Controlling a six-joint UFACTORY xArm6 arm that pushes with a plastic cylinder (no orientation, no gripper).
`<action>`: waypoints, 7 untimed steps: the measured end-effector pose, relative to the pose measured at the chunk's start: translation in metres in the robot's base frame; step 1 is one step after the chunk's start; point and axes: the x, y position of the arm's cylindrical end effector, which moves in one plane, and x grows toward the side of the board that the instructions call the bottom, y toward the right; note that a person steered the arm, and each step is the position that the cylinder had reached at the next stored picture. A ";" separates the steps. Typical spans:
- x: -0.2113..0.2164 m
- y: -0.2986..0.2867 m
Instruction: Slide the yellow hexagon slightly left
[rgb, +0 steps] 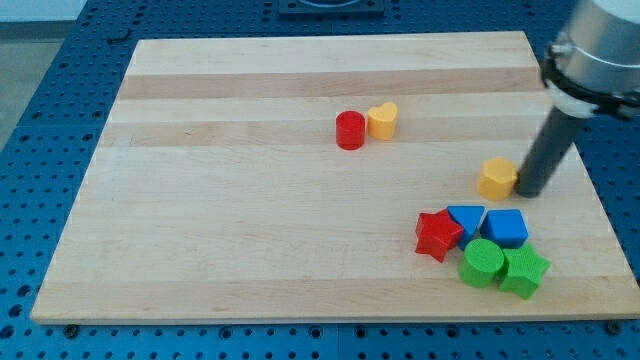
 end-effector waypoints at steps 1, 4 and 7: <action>-0.004 -0.040; -0.006 -0.161; -0.007 -0.056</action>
